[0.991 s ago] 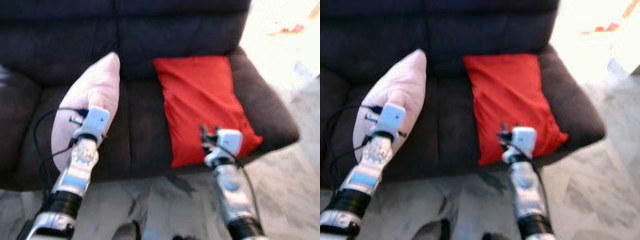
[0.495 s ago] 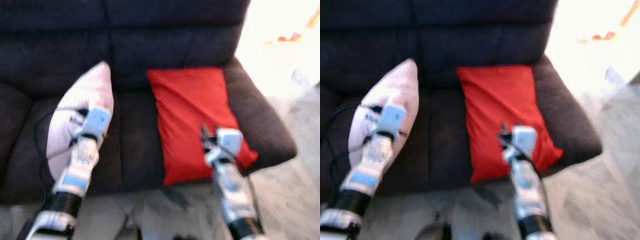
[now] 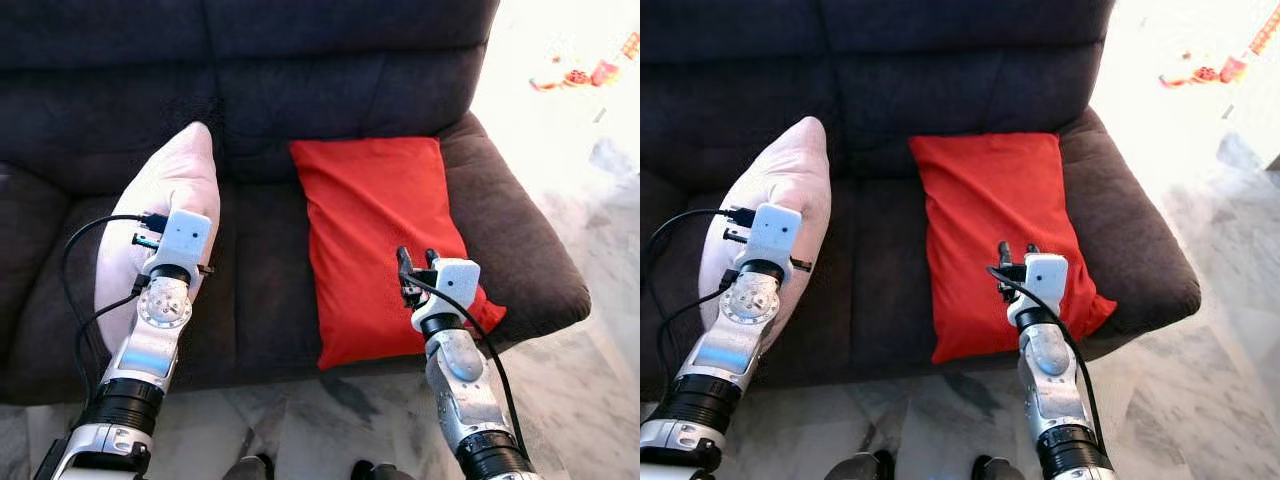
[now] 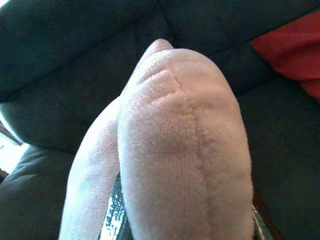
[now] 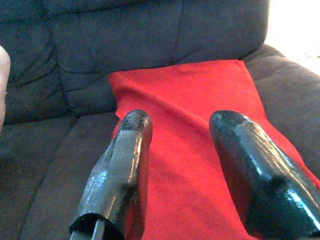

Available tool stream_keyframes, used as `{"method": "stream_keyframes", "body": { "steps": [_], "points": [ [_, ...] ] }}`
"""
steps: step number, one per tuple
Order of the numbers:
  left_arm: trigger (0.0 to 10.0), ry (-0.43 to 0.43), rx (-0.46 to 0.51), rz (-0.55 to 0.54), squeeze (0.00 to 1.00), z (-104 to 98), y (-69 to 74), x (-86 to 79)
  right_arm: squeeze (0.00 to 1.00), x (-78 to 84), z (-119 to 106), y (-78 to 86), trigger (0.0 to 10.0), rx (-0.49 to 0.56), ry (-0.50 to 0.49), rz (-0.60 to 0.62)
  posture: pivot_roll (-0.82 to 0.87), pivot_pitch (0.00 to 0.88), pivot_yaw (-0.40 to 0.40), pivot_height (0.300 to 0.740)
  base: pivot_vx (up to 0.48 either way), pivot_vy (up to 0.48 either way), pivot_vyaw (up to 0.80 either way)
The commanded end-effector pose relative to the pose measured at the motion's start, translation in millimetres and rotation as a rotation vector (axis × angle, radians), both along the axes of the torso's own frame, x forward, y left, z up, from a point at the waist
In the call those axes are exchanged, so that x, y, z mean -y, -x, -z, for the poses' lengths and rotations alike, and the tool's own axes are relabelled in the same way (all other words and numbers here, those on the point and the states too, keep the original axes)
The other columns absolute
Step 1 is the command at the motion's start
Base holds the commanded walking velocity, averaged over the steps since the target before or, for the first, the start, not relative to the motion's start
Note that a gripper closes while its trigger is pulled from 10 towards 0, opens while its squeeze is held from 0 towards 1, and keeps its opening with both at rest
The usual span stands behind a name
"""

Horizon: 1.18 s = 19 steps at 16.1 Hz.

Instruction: Move the pillow to the sofa from floor

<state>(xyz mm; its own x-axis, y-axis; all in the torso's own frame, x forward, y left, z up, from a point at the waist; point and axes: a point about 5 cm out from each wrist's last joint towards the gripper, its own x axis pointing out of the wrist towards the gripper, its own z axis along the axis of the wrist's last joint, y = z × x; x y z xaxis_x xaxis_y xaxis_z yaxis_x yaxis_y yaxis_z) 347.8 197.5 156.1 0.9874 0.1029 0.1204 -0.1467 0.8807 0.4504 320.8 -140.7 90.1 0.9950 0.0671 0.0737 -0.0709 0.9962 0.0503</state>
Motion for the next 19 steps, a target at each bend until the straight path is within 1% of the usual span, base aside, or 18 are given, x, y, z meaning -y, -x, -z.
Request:
{"method": "stream_keyframes", "body": {
  "steps": [1,19],
  "points": [
    [10.0,-0.004,0.035,-0.013,0.0,-8.3,0.7,-6.3,0.0,-1.7,3.9,2.3,10.0,-0.013,-0.005,-0.004,0.14,0.19,-0.014,0.74,0.0,0.315,0.0],
    [10.0,-0.003,0.03,-0.022,0.0,-9.3,1.4,-10.1,0.0,-4.0,6.5,3.7,10.0,-0.022,-0.013,-0.005,0.15,0.199,-0.007,0.74,0.0,0.35,0.0]
  ]
}}
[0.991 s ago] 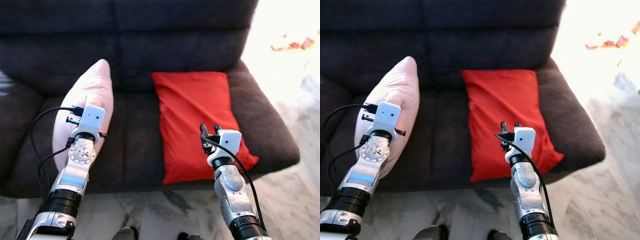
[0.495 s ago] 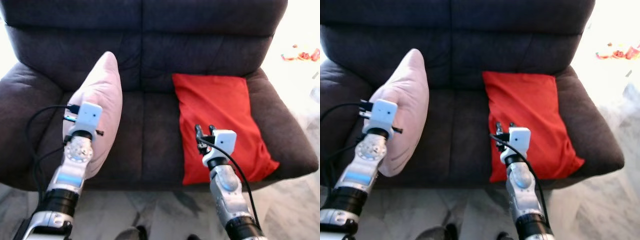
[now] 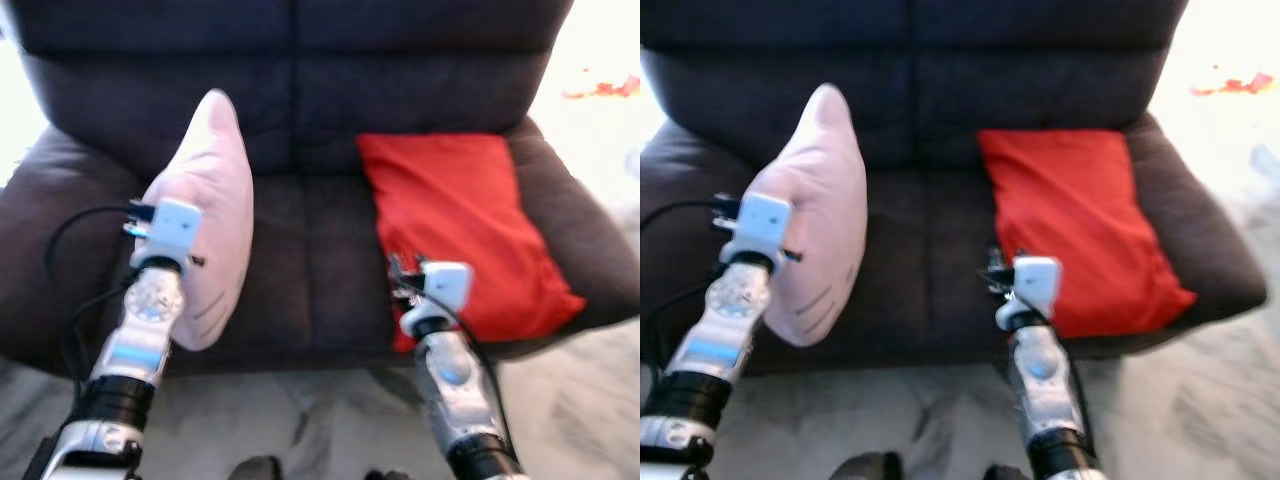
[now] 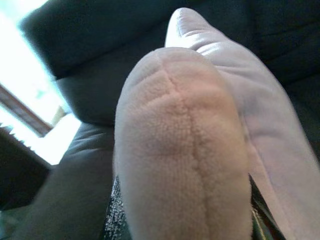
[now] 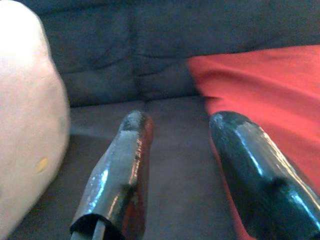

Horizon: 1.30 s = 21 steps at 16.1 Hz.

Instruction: Move the pillow to the sofa from floor

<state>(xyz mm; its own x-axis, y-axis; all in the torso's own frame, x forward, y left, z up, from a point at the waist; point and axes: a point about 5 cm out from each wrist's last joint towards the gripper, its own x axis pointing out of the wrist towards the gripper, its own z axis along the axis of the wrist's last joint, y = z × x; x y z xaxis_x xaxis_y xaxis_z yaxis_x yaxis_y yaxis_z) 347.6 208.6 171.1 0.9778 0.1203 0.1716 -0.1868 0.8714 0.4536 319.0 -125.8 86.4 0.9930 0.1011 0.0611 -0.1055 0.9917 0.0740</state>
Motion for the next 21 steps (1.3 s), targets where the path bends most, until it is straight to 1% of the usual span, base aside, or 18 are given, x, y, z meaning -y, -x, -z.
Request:
{"method": "stream_keyframes", "body": {
  "steps": [1,21],
  "points": [
    [10.0,0.01,-0.02,-0.002,0.0,5.6,1.2,1.0,0.0,10.9,2.8,2.0,10.0,-0.008,0.009,0.031,0.14,0.199,-0.006,0.74,0.0,0.356,0.0],
    [10.0,0.004,-0.024,0.004,0.0,5.9,-0.4,2.5,0.0,8.4,3.9,2.5,10.0,-0.007,0.005,0.025,0.15,0.184,-0.001,0.74,0.0,0.354,0.0]
  ]
}}
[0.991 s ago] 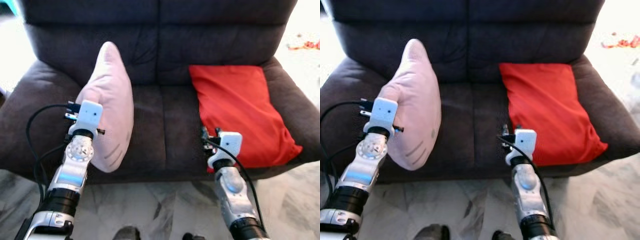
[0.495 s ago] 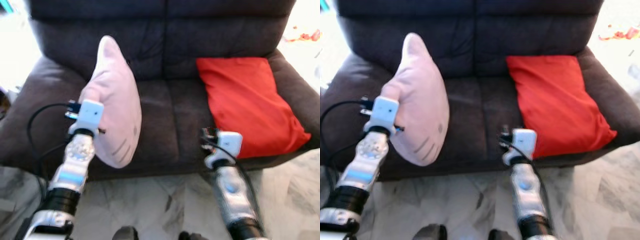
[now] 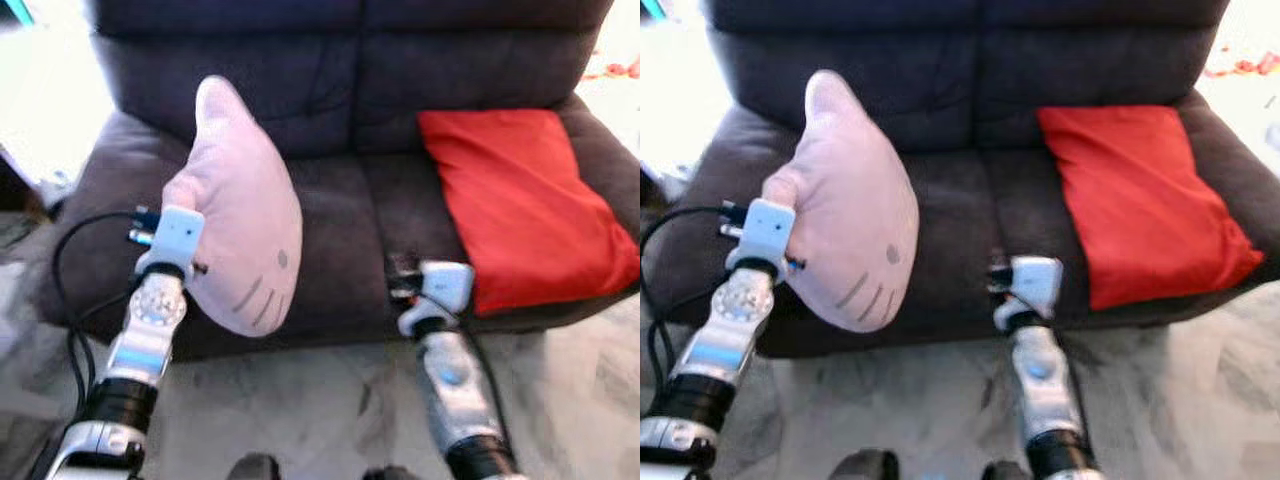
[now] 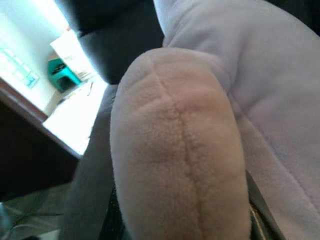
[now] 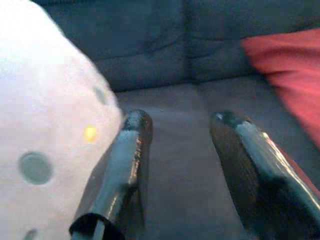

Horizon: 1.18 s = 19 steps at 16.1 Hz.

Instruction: Move the pillow to the sofa from floor

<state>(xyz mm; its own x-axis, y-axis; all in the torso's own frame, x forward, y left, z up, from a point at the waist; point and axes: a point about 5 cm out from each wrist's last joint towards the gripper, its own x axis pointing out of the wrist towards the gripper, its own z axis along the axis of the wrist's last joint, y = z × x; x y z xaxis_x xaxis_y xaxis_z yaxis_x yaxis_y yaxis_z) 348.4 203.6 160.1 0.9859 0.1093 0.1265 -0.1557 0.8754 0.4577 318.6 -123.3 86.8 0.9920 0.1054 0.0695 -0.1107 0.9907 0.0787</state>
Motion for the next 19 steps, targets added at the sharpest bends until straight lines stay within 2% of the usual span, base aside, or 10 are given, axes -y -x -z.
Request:
{"method": "stream_keyframes", "body": {
  "steps": [1,4,6,9,15,17,19],
  "points": [
    [10.0,-0.005,0.019,-0.008,0.0,-4,0.1,-2.2,0.0,10.9,4,2.2,10.0,-0.015,0.01,0.03,0.15,0.185,0.0,0.74,0.0,0.349,0.0],
    [10.0,-0.041,-0.031,0.032,0.0,5,0.6,2.4,0.0,10.8,5,2.5,10.0,-0.018,0.01,0.03,0.15,0.191,0.0,0.74,0.0,0.0,0.0],
    [10.0,-0.001,-0.07,0.067,0.0,12,1.9,6.1,0.0,10.4,6,3.2,10.0,-0.021,0.01,0.029,0.15,0.195,0.0,0.74,0.0,0.0,0.0],
    [10.0,0.069,-0.063,0.079,0.0,11,1.8,7.7,0.0,10.1,7,3.4,10.0,-0.026,0.012,0.026,0.15,0.199,0.0,0.74,0.0,0.0,0.0],
    [10.0,0.09,-0.076,0.093,0.0,11,0.8,7.6,0.0,8.8,6,3.2,10.0,-0.026,0.011,0.016,0.15,0.2,0.0,0.74,0.0,0.0,0.0],
    [10.0,0.091,-0.074,0.095,0.0,11,0.9,7.9,0.0,7.0,5,3.6,10.0,-0.013,0.041,-0.006,0.15,0.199,-0.001,0.74,0.0,0.0,0.0],
    [10.0,0.089,-0.072,0.096,0.0,10,0.9,8.1,0.0,5.4,2,3.9,10.0,0.005,0.065,-0.015,0.15,0.2,-0.002,0.74,0.0,0.0,0.79]
  ]
}}
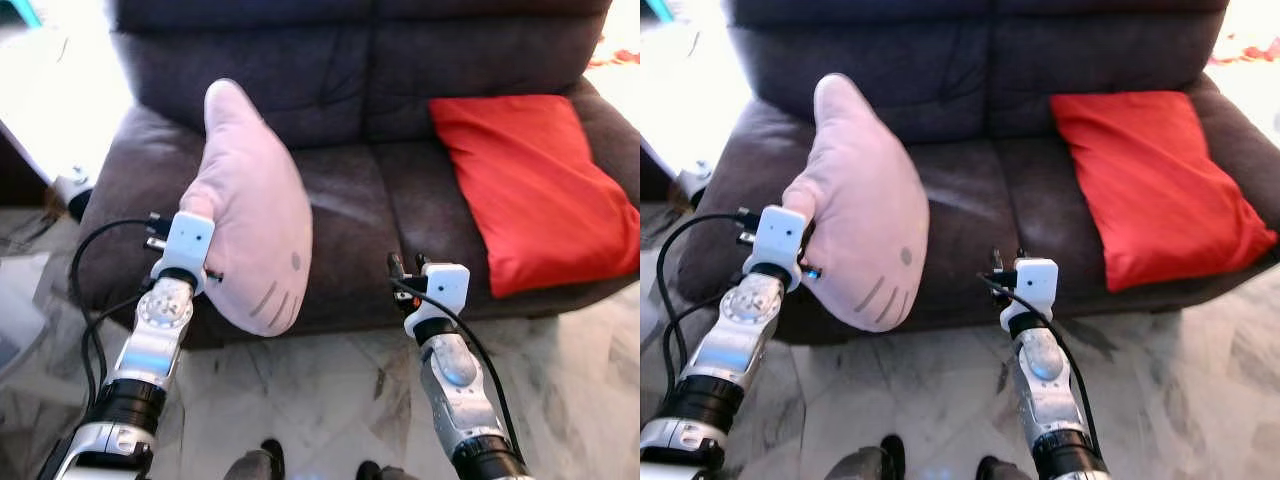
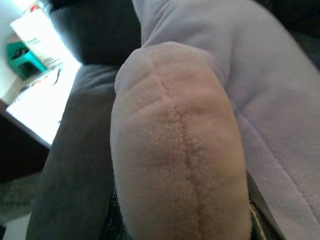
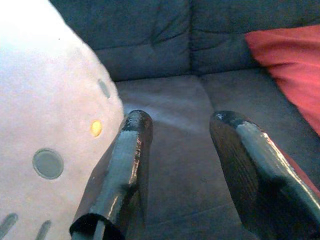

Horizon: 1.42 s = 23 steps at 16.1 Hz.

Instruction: Move the pillow to the sofa from floor

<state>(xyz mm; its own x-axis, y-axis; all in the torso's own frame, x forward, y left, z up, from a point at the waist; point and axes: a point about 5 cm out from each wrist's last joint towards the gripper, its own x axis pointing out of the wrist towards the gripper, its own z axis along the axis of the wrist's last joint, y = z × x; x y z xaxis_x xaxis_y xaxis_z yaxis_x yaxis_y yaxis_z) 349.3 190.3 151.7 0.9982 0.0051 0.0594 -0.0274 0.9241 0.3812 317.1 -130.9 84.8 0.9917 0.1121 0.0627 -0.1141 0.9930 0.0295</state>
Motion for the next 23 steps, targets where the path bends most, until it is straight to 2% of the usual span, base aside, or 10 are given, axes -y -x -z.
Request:
{"method": "stream_keyframes", "body": {
  "steps": [1,5,12,14,17,23],
  "points": [
    [10.0,-0.003,-0.01,-0.021,0.0,1.9,1.8,-5.4,0.0,-1.6,1.7,1.9,10.0,-0.008,-0.006,-0.001,0.15,0.2,-0.002,0.74,0.0,0.0,0.79],
    [10.0,-0.004,-0.011,-0.021,0.0,2.0,1.8,-5.5,0.0,2.2,2.9,1.9,10.0,-0.015,-0.031,0.015,0.15,0.2,-0.002,0.74,0.063,0.0,0.0],
    [10.0,-0.008,-0.013,-0.024,0.0,2.8,1.9,-5.5,0.0,1.5,2.7,2.0,10.0,-0.013,-0.012,0.005,0.15,0.197,-0.002,0.74,0.266,0.0,0.0],
    [10.0,-0.008,-0.013,-0.024,0.0,3.0,1.8,-5.4,0.0,1.0,0.6,2.3,10.0,0.005,0.005,-0.001,0.14,0.194,-0.001,0.74,0.306,0.0,0.7],
    [10.0,-0.007,-0.011,-0.022,0.0,2.8,1.5,-4.8,0.0,3.2,2.4,1.7,10.0,-0.013,-0.036,0.018,0.14,0.191,-0.001,0.74,0.311,0.0,0.25],
    [10.0,-0.009,-0.009,-0.023,0.0,3.0,1.6,-5.0,0.0,2.3,2.7,1.9,10.0,-0.013,-0.026,0.007,0.14,0.185,-0.002,0.74,0.312,0.0,0.0]
  ]
}}
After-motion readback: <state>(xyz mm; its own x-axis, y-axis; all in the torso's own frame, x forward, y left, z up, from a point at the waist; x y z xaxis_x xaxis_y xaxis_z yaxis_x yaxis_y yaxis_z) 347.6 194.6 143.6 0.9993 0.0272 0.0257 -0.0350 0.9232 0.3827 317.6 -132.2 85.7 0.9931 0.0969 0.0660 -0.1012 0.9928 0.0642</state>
